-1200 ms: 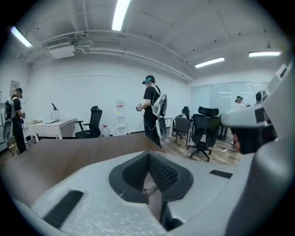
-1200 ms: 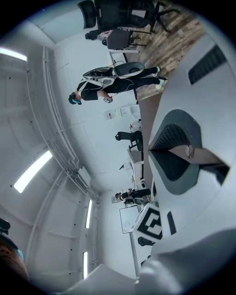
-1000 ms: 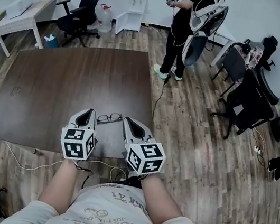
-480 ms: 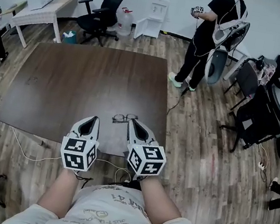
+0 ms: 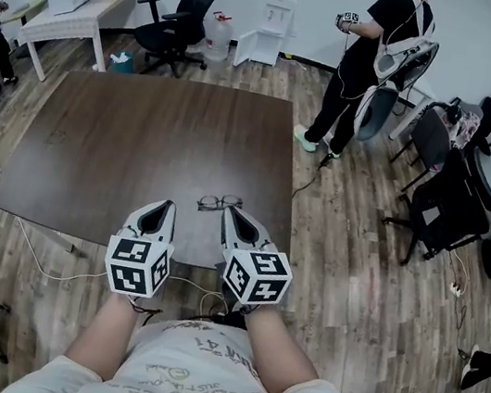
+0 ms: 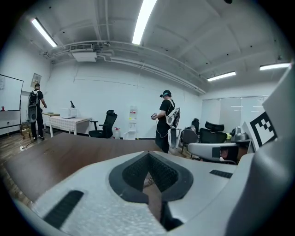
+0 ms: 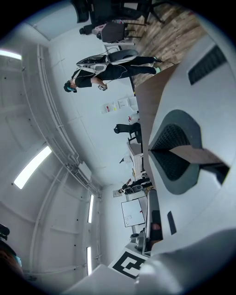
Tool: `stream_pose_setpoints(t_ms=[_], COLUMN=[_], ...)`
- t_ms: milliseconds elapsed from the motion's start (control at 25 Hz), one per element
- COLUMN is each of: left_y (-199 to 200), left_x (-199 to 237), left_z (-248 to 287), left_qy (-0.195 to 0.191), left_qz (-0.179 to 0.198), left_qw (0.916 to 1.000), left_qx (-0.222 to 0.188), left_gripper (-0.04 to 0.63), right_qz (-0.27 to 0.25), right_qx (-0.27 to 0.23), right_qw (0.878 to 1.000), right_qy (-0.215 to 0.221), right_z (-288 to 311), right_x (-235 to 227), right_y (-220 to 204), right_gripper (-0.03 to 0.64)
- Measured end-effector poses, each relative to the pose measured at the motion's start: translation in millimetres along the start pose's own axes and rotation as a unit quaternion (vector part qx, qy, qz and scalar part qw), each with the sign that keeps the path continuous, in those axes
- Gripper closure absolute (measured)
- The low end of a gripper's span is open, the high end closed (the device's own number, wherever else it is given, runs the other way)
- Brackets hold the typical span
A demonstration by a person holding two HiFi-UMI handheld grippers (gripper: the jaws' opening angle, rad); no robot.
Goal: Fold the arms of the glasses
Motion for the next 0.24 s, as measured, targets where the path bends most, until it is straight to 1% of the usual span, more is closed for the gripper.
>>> stream_pose_setpoints(t_ms=[240], left_y=[-2.4], left_x=[-6.1], left_z=[0.2], left_qy=[-0.004], left_qz=[-0.007], left_qw=[1.0], left_qx=[0.002], left_gripper=[0.581], right_qz=[0.0], right_qx=[0.004], right_qw=[1.0], right_qy=[-0.001], right_z=[-4.9], right_x=[-4.3], right_y=[-1.6], right_gripper=[0.603])
Point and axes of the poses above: the fingertips, and each gripper's own axes: z forward along the fingers, x to its left, y out of its top, the point moved 8 cm from there along -z, backward along the fingers, and after that the axes turned 12 degrees about z, right-handed, at the moved point
